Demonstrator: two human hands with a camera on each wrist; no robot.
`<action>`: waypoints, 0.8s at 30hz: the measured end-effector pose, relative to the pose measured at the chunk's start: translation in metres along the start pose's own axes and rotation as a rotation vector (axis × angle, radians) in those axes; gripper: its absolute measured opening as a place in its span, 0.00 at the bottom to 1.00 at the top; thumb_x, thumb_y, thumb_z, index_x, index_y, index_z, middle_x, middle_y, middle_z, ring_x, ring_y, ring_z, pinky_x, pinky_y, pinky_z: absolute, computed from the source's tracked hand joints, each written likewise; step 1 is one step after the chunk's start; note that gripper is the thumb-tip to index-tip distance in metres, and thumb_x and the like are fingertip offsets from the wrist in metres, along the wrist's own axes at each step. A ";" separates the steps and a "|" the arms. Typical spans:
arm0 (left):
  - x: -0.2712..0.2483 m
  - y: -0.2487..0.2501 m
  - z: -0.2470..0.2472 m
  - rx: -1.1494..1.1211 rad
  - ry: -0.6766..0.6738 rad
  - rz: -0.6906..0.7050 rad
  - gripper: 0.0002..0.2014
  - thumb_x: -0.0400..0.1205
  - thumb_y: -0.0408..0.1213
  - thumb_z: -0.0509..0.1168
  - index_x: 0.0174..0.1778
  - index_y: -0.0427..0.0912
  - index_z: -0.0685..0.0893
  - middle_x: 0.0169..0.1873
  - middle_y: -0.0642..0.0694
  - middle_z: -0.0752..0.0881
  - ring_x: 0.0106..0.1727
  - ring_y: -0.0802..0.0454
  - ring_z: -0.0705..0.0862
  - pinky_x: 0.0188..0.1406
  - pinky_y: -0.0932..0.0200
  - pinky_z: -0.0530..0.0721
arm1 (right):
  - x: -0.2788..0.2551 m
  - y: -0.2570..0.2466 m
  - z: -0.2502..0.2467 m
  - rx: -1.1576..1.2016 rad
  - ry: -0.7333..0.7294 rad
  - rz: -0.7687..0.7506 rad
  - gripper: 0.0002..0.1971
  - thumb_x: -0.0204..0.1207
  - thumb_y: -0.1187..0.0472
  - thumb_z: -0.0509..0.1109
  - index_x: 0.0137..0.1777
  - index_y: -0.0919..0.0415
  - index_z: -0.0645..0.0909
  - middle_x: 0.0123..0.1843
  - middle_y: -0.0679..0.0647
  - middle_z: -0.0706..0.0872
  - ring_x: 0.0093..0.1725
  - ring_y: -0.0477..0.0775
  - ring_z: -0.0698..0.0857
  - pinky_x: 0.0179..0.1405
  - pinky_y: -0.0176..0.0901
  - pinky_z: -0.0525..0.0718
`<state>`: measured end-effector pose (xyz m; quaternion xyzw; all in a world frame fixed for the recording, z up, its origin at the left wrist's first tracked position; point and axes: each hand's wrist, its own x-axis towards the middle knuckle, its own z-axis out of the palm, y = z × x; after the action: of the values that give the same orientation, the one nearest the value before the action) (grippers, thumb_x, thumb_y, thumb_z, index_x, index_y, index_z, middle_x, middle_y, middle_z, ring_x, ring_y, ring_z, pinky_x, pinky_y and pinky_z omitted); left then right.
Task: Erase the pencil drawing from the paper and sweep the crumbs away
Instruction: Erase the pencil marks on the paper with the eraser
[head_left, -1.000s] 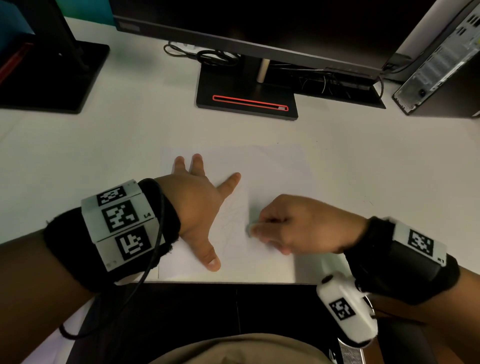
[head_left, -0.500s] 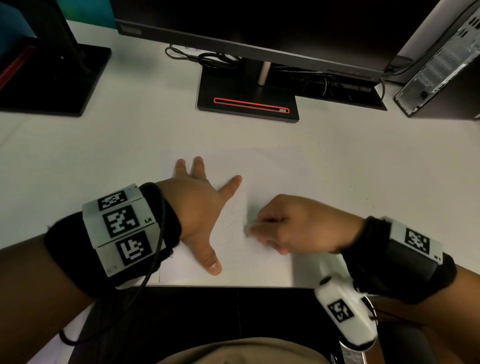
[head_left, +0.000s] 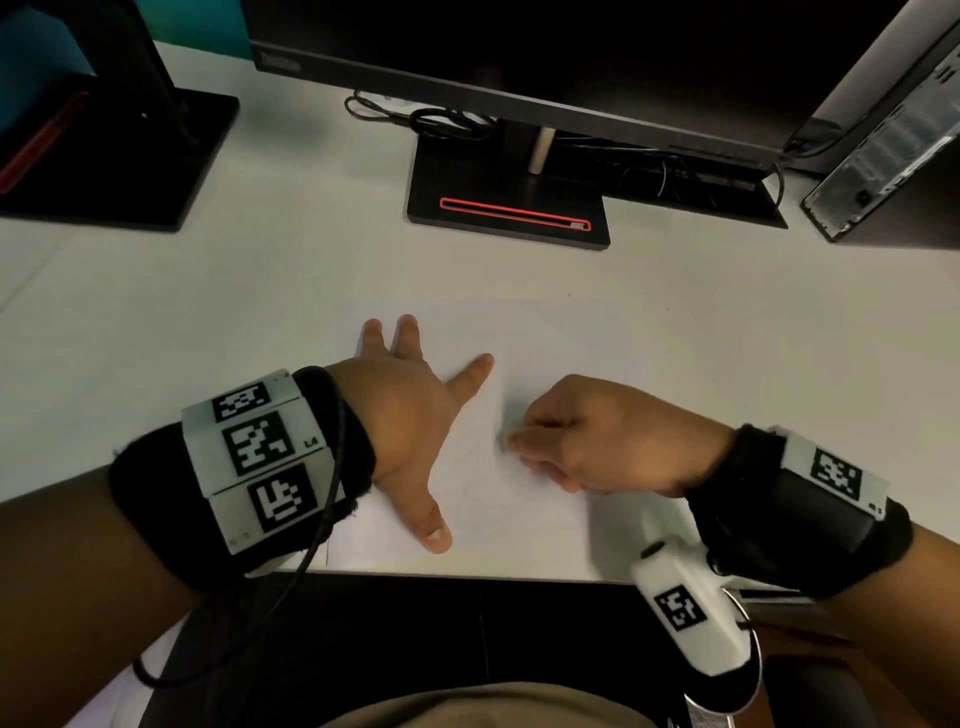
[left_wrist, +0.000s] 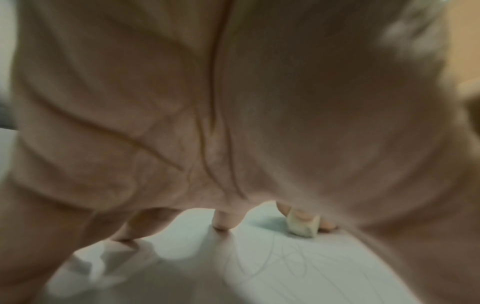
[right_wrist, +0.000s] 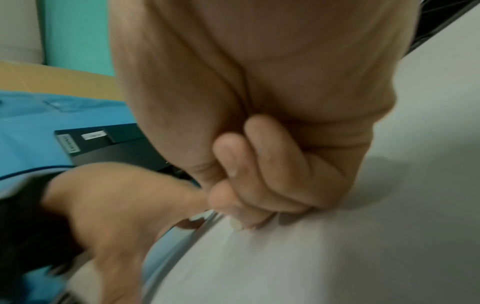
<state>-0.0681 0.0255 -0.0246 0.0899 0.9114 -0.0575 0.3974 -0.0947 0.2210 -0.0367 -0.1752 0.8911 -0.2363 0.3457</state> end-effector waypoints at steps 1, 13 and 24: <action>0.000 0.000 0.000 0.005 0.002 -0.001 0.78 0.56 0.71 0.79 0.75 0.63 0.15 0.78 0.28 0.22 0.80 0.21 0.30 0.77 0.27 0.63 | 0.001 0.002 -0.003 0.026 0.008 0.012 0.23 0.86 0.50 0.67 0.39 0.71 0.84 0.25 0.50 0.82 0.20 0.48 0.73 0.23 0.36 0.74; 0.001 0.000 0.001 0.005 0.008 -0.001 0.79 0.54 0.72 0.79 0.74 0.64 0.15 0.78 0.28 0.22 0.80 0.21 0.29 0.76 0.26 0.65 | 0.011 0.002 -0.017 -0.016 0.100 0.020 0.21 0.85 0.52 0.67 0.36 0.67 0.84 0.24 0.48 0.82 0.23 0.49 0.76 0.24 0.39 0.78; 0.001 -0.001 0.003 0.018 0.030 0.004 0.79 0.53 0.73 0.79 0.75 0.64 0.16 0.79 0.28 0.24 0.81 0.21 0.31 0.76 0.30 0.67 | 0.013 -0.007 -0.009 -0.068 -0.002 -0.032 0.22 0.86 0.51 0.66 0.37 0.67 0.84 0.25 0.49 0.82 0.22 0.48 0.75 0.24 0.36 0.77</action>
<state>-0.0671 0.0237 -0.0269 0.0961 0.9166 -0.0635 0.3829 -0.1097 0.2120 -0.0341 -0.2012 0.8953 -0.2114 0.3366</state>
